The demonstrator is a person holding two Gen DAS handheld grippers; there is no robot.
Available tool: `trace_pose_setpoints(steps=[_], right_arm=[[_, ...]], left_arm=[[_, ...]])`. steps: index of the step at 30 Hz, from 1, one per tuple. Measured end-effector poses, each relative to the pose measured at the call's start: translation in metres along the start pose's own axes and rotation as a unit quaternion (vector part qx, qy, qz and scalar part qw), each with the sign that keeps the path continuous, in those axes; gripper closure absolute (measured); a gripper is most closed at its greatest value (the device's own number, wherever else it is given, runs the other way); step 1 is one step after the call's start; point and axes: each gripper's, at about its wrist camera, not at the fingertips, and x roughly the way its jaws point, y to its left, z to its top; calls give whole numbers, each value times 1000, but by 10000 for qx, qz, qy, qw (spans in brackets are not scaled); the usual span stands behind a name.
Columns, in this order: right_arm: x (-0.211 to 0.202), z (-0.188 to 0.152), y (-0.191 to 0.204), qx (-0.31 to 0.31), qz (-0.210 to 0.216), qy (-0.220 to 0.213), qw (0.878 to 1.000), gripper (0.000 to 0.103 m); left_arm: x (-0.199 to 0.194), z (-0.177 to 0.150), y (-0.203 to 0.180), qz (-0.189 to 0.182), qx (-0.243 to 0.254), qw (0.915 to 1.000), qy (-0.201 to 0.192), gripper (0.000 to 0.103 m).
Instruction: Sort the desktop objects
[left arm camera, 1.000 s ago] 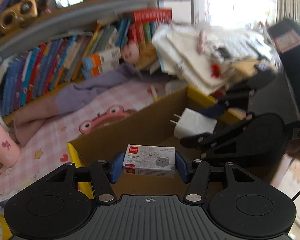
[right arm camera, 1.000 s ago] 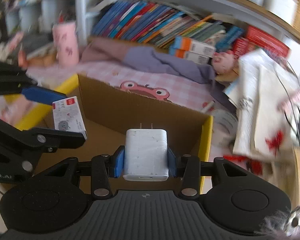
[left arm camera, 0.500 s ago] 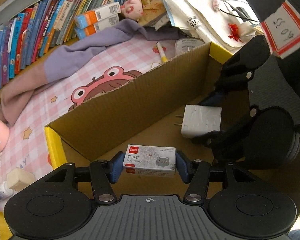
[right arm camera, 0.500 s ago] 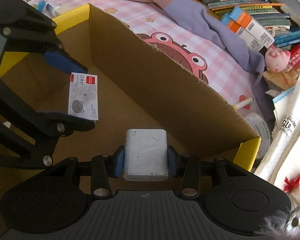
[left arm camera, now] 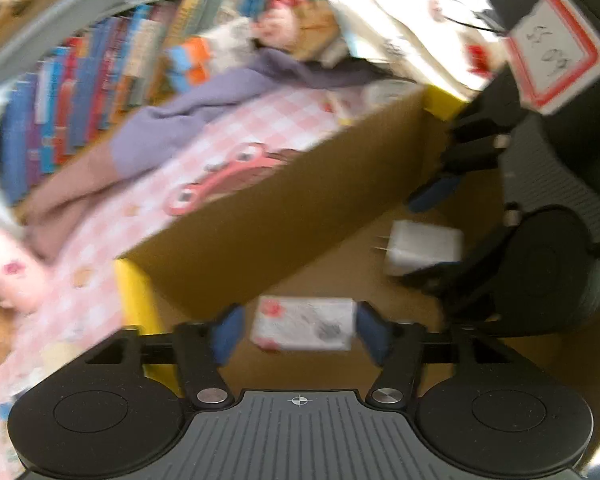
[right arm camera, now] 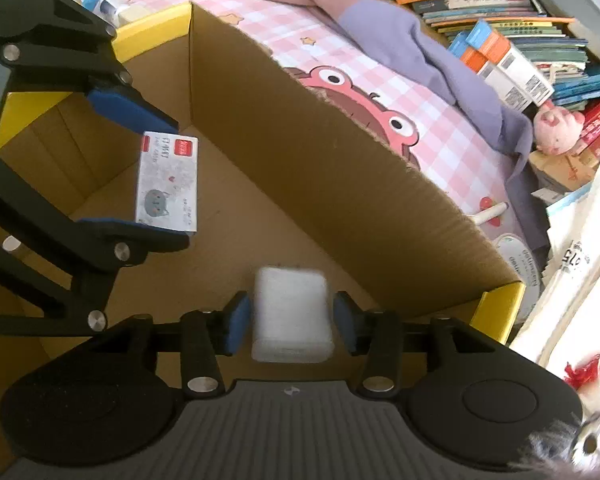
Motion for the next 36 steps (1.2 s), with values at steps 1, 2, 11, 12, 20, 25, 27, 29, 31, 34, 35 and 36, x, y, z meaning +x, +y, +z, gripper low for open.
trace_pose_setpoints(steps=[1, 2, 11, 12, 20, 25, 27, 29, 31, 34, 35, 36], right_arm=[[0, 1, -1, 9, -37, -42, 10000, 54], [-2, 0, -1, 41, -37, -92, 9999, 54], [-25, -8, -4, 569, 46, -629, 9964, 48], [-30, -8, -5, 633, 24, -732, 9953, 48], [-85, -23, -3, 1459, -201, -1516, 9774, 48], [-118, -39, 13, 2003, -557, -2090, 9555, 46], [-129, -46, 21, 2156, -686, -2259, 9475, 45], [-137, -52, 30, 2311, -830, -2365, 9401, 45], [-141, -58, 38, 2478, -935, -2437, 9330, 45], [-148, -67, 53, 2734, -1119, -2542, 9209, 45], [-151, -70, 58, 2840, -1201, -2576, 9157, 45], [-152, -73, 63, 2920, -1272, -2599, 9116, 45]], left_arm=[[-2, -1, 3, 43, -74, 10000, -49, 22], [-5, -2, 6, -23, -122, 9998, -142, 19], [-39, -12, 13, -73, -461, 9963, -716, 16], [-45, -14, 14, -85, -510, 9955, -797, 16], [-97, -37, 23, -28, -1025, 9836, -1485, 14], [-125, -55, 30, 80, -1184, 9747, -1896, 13], [-137, -64, 32, 99, -1228, 9705, -2073, 13], [-146, -73, 34, 145, -1277, 9668, -2209, 10], [-154, -83, 35, 251, -1356, 9627, -2329, 9], [-163, -97, 38, 297, -1477, 9577, -2451, 9], [-166, -101, 39, 291, -1515, 9567, -2467, 9], [-169, -106, 41, 291, -1565, 9554, -2488, 9]])
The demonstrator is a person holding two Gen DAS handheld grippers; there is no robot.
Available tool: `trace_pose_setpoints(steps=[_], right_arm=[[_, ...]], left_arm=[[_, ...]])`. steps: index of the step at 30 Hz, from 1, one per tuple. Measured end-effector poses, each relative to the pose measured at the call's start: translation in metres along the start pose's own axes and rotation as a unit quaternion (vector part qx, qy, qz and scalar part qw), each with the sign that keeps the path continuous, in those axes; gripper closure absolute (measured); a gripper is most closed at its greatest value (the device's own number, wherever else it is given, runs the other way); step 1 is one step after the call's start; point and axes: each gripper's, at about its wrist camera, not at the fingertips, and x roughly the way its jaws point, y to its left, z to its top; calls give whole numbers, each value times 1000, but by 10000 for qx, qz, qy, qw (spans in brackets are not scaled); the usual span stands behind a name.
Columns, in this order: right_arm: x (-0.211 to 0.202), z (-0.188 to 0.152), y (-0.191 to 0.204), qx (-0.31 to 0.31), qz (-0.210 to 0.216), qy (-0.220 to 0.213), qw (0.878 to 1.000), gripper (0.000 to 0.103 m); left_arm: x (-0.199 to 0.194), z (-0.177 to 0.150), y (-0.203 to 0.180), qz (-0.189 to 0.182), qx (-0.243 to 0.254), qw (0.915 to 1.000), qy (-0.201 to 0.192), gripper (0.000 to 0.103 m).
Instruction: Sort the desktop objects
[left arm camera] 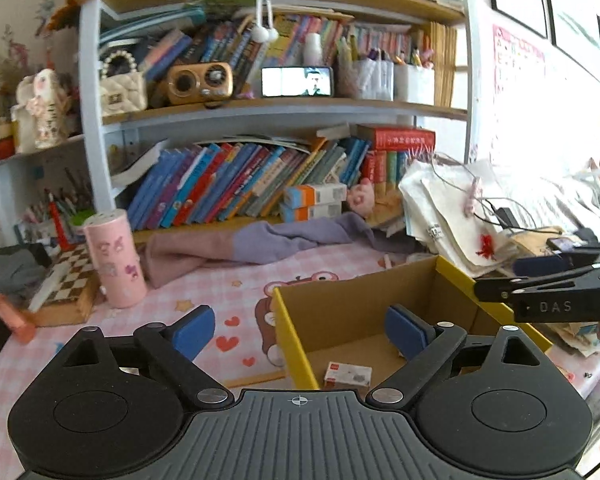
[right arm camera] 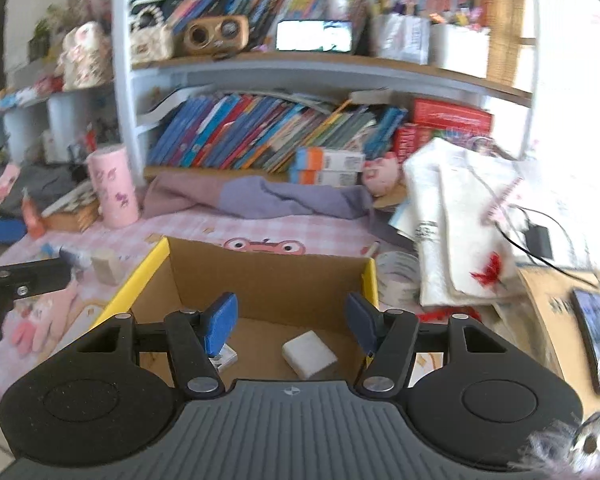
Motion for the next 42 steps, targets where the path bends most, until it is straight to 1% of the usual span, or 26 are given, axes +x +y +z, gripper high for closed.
trace_pose_setpoints(steps=[4, 8, 12, 16, 22, 28, 32, 34, 39, 42], right_arm=[[-22, -15, 12, 156, -429, -248, 9987, 45], [-41, -30, 25, 247, -755, -414, 9960, 45], [-56, -46, 42, 368, -957, -418, 9938, 45], [-66, -64, 63, 524, -1097, -229, 9923, 45], [-87, -90, 100, 712, -1135, 39, 9910, 44], [-104, -117, 138, 926, -1147, 289, 9886, 44], [-112, -133, 162, 948, -1113, 435, 9883, 43], [-113, -137, 172, 956, -1065, 482, 9885, 41], [-111, -143, 192, 982, -852, 684, 9891, 40], [-106, -141, 202, 932, -680, 749, 9905, 40]], left_arm=[[-19, -10, 8, 35, -72, 9999, -153, 8], [-35, -24, 14, 25, 24, 9997, -249, 8], [-48, -42, 23, -93, 60, 9999, -80, 8], [-63, -59, 34, -157, 90, 9998, 65, 8], [-84, -85, 51, -150, 192, 9993, 270, 8], [-106, -103, 64, -330, 323, 9978, 468, 8], [-120, -114, 74, -367, 411, 9968, 585, 8], [-127, -119, 80, -336, 437, 9965, 623, 8], [-140, -127, 95, -192, 446, 9968, 631, 8], [-144, -131, 108, 58, 453, 9972, 593, 8]])
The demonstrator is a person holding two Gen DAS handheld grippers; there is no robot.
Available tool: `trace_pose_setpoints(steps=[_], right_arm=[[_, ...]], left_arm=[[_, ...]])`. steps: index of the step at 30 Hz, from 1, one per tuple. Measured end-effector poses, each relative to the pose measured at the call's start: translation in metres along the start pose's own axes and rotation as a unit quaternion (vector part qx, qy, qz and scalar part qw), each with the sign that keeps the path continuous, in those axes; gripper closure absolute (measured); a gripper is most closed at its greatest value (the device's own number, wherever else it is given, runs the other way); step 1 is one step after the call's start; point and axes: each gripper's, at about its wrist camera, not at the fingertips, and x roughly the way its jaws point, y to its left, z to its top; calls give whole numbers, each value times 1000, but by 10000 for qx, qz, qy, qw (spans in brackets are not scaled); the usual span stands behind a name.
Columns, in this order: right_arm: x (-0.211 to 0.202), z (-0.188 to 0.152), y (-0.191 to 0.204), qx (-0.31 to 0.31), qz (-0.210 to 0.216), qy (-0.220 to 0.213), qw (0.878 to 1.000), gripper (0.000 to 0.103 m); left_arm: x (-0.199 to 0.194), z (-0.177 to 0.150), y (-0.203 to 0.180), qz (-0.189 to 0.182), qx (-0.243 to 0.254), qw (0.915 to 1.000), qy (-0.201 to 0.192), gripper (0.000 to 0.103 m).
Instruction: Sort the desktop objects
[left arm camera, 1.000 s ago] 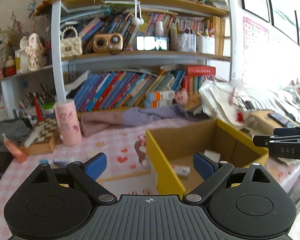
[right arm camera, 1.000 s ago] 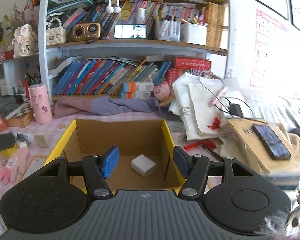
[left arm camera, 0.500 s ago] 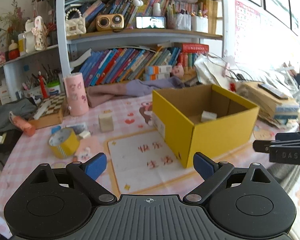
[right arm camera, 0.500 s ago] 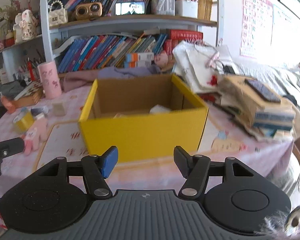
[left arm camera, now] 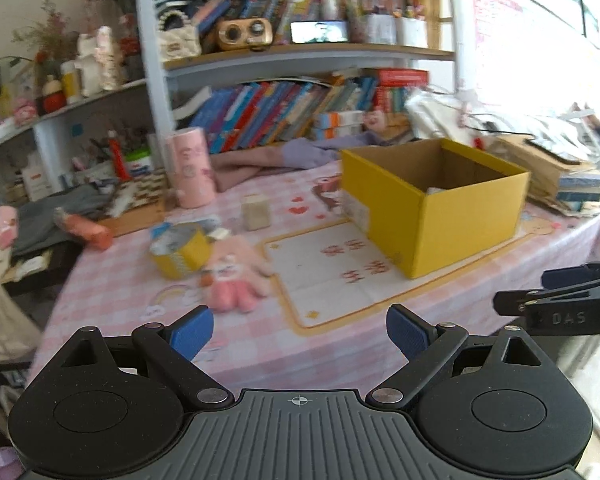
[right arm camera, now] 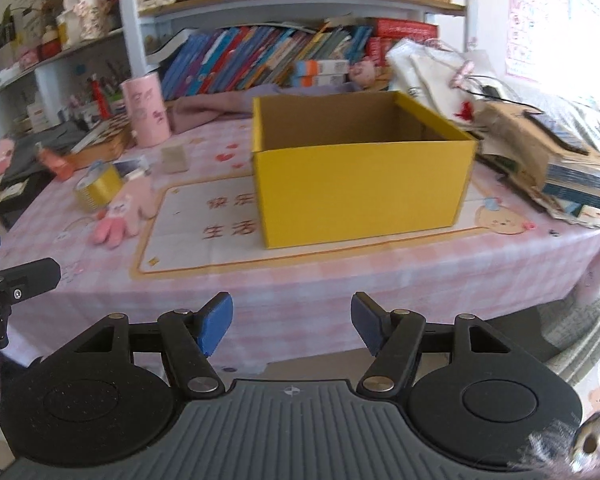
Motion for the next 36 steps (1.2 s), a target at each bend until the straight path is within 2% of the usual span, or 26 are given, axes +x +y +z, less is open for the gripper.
trace_pose_setpoints(steps=[5, 10, 14, 25, 31, 36], right_arm=[[7, 10, 20, -219, 269, -10, 9994, 39], [10, 10, 39, -176, 393, -12, 9991, 38], [13, 4, 54, -447, 443, 74, 9980, 38], [16, 0, 80, -941, 751, 206, 9925, 37], [18, 0, 98, -1230, 919, 207, 9879, 37], [22, 4, 110, -1402, 1050, 177, 9844, 37]], left_arm=[[-3, -7, 22, 241, -256, 9993, 83, 8], [-4, -21, 34, 397, -866, 9949, 337, 8], [-5, -26, 36, 511, -762, 9950, 396, 8], [-7, -30, 45, 443, -862, 9945, 390, 8], [-13, -32, 51, 310, -881, 9954, 228, 8], [-16, -31, 57, 457, -942, 9944, 160, 8]])
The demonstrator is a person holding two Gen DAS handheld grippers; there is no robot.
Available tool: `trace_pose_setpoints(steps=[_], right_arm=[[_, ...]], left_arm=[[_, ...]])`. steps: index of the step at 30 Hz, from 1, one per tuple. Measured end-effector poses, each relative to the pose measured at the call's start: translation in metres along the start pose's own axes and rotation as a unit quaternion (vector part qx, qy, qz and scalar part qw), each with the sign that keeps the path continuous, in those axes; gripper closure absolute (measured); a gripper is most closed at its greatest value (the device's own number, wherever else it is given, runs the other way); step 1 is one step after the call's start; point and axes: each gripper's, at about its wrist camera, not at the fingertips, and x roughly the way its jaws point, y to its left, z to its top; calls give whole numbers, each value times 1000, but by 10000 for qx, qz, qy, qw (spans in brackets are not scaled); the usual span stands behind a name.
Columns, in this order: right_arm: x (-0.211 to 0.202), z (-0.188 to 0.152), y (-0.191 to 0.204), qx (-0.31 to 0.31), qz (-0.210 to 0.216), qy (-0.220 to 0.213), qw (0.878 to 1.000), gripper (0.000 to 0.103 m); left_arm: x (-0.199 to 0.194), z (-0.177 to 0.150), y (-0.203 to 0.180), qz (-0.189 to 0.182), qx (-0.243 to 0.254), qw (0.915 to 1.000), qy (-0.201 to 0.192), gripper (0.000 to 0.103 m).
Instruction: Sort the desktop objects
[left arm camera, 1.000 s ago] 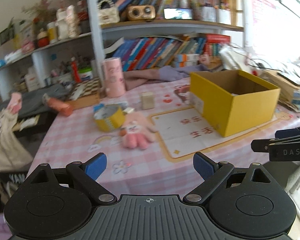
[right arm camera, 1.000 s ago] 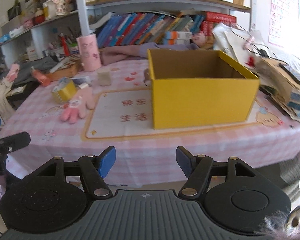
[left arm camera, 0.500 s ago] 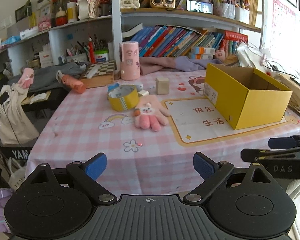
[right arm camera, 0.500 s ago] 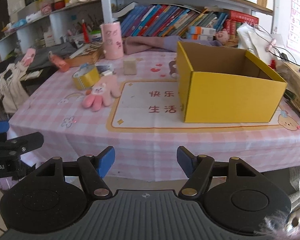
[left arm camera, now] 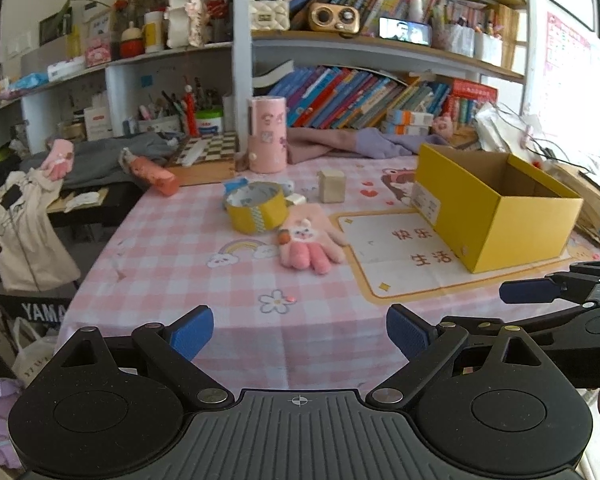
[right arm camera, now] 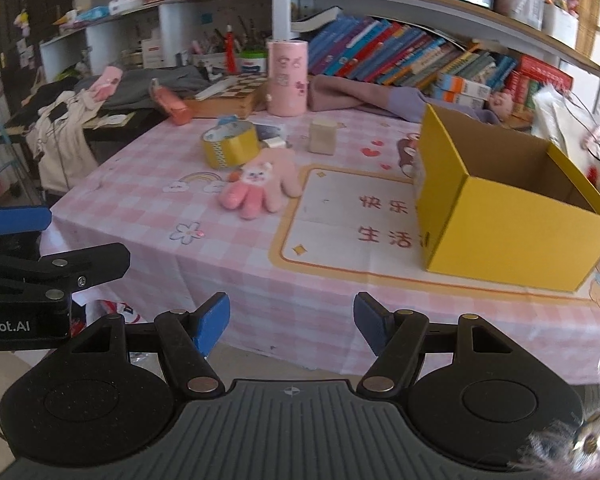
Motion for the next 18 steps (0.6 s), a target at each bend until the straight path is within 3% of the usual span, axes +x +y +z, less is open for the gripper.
trace_pose_setpoints(steps=[7, 18], right_arm=[[7, 6, 13, -279, 196, -4, 9994, 37], [29, 24, 12, -458, 368, -29, 9983, 37]], left_arm=[[4, 0, 13, 205, -239, 9995, 100, 8], [22, 12, 18, 225, -295, 9993, 39, 8]])
